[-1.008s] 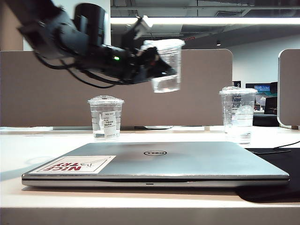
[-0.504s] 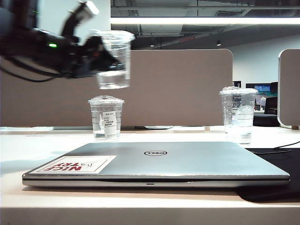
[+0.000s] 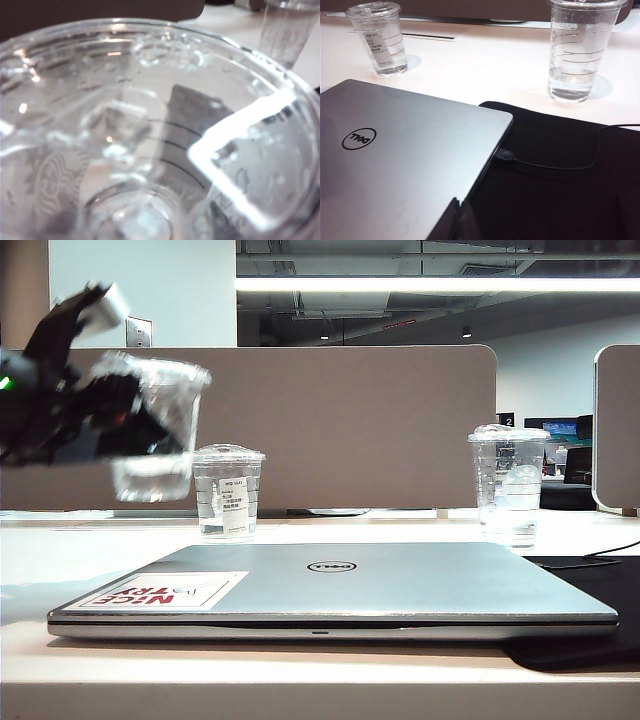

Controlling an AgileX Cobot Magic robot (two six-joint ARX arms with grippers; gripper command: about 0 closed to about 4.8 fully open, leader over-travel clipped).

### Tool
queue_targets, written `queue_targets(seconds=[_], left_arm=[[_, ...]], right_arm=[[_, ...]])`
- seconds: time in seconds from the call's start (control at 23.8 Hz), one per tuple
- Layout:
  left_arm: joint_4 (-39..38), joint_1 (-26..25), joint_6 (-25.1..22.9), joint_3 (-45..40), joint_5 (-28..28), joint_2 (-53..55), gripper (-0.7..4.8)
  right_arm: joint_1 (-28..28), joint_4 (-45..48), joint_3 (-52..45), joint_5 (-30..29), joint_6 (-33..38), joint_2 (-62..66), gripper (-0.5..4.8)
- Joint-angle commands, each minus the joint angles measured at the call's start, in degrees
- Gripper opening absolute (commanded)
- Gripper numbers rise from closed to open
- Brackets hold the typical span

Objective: Pick up the coffee cup on the middle and place it on the left side of the laptop.

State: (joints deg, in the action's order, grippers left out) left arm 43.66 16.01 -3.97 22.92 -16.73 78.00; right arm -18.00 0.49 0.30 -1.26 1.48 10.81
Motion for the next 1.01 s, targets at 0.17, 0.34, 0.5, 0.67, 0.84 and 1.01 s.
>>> queue_targets(seconds=[0.17,0.34,0.5,0.67,0.84,1.01], left_arm=[[9.9,-3.2,4.0,-6.5,2.6,-0.2,3.21],[12.1,-6.9,5.6,-9.0,2.6,-0.1,3.22],[12.6,-8.2,6.0,-10.6,2.6,0.0,3.22],[14.0,-8.2,6.0,-11.3,2.6,2.1,3.22],[17.7,-8.2,7.3,-11.3,2.4,6.0,3.22],[23.5,-8.2,8.8,-11.3,2.5,11.0,3.22]], right_arm=[[0.0,1.0,-0.2,0.0,0.0,0.0,-0.05],[0.0,1.0,-0.2,0.0,0.0,0.0,-0.05],[0.0,1.0,-0.2,0.0,0.0,0.0,-0.05],[0.0,1.0,-0.2,0.0,0.0,0.0,-0.05],[0.0,1.0,-0.2,0.0,0.0,0.0,-0.05],[0.0,1.0,-0.2,0.0,0.0,0.0,-0.05]])
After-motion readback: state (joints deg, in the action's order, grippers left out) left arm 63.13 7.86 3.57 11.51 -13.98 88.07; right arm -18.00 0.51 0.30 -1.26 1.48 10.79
